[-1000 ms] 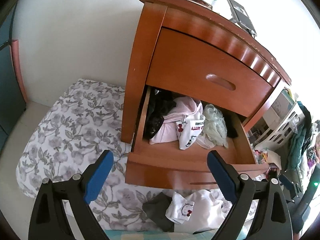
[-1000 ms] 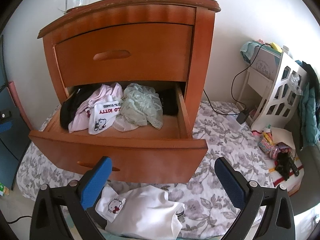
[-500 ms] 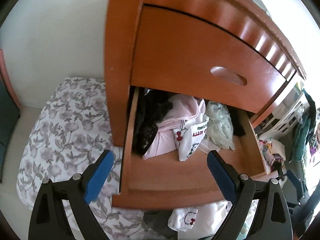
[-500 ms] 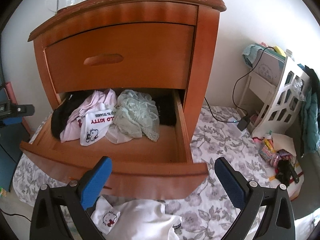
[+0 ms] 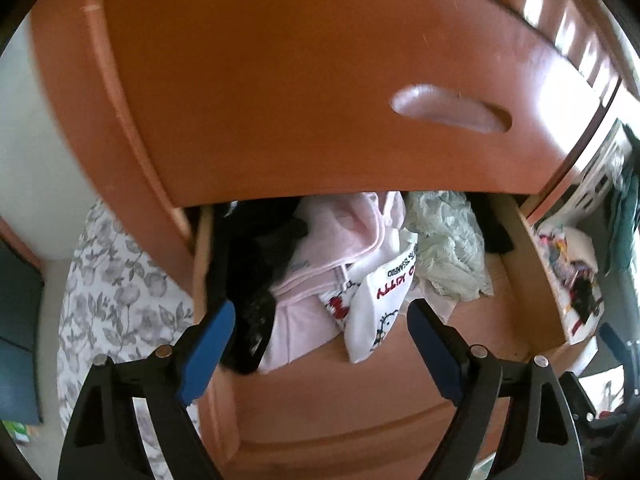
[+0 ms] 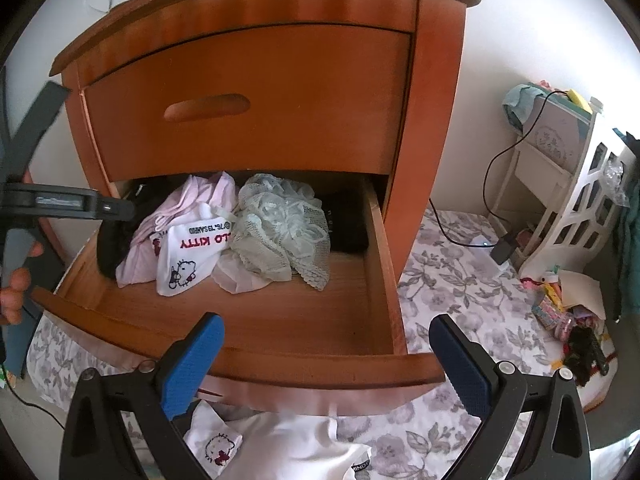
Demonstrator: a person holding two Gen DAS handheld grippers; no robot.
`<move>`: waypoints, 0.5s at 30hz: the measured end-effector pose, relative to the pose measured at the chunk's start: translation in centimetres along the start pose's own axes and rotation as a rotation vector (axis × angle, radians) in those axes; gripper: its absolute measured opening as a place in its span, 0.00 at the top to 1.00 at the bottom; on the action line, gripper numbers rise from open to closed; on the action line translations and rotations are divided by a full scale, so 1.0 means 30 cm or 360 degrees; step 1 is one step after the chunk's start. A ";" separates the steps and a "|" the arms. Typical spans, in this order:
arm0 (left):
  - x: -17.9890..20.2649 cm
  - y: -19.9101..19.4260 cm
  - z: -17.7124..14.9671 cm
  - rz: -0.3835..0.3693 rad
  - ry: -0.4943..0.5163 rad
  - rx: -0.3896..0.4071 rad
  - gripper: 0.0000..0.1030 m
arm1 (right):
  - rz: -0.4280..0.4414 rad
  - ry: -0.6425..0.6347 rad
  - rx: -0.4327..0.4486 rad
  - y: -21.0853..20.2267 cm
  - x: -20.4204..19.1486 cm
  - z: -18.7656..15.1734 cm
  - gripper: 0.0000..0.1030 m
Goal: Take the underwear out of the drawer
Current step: 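Move the left gripper back into the open drawer toward the pink clothes, then grasp the pink sock in the drawer with the left gripper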
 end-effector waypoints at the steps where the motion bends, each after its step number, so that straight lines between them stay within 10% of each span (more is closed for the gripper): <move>1: 0.006 0.023 0.003 0.0004 0.0018 -0.0027 0.15 | -0.0001 0.0001 -0.0004 0.007 0.001 0.001 0.00; 15: 0.019 0.184 0.078 0.0200 0.0177 -0.0177 0.33 | 0.0013 0.0016 -0.0020 0.056 0.005 0.004 0.00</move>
Point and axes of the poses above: each gripper's, at about its wrist camera, not at the fingertips, and y roughly the way its jaws point, x to its right, z to its top, the point moved 6 cm from there along y, roughly the way its jaws point, and after that the axes turned 10 degrees about -z, right-handed, at the moved point
